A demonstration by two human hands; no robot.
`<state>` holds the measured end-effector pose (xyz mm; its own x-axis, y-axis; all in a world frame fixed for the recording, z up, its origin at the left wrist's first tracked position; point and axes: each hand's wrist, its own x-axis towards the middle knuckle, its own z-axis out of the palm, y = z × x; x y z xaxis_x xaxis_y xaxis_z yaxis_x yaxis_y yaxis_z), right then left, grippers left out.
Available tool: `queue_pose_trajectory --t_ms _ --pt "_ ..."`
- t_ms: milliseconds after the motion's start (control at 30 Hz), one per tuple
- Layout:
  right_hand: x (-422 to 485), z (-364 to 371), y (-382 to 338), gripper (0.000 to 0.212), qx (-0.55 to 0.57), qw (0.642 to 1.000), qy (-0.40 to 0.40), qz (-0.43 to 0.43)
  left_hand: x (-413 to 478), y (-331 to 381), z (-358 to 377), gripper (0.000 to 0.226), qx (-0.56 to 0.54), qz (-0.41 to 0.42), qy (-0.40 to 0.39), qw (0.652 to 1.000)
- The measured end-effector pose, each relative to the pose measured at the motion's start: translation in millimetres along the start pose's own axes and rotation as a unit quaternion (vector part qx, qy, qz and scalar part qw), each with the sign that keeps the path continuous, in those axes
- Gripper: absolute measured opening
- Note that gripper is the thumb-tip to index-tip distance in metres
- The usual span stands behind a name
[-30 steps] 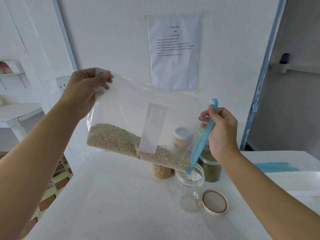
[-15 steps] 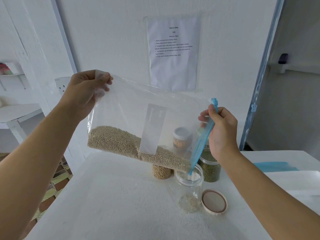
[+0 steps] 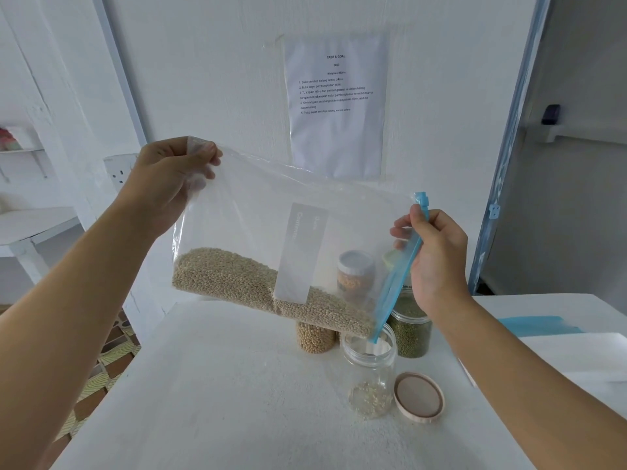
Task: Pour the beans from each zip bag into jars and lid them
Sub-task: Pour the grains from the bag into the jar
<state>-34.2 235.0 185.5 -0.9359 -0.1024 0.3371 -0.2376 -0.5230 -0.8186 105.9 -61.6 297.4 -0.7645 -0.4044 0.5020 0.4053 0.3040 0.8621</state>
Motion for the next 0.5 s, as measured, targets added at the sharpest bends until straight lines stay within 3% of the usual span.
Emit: queue_pose_trajectory --t_ms 500 --pt "0.2 0.0 4.4 0.022 -0.002 1.0 0.0 -0.001 4.1 -0.4 -1.2 0.032 0.001 0.002 0.003 1.0"
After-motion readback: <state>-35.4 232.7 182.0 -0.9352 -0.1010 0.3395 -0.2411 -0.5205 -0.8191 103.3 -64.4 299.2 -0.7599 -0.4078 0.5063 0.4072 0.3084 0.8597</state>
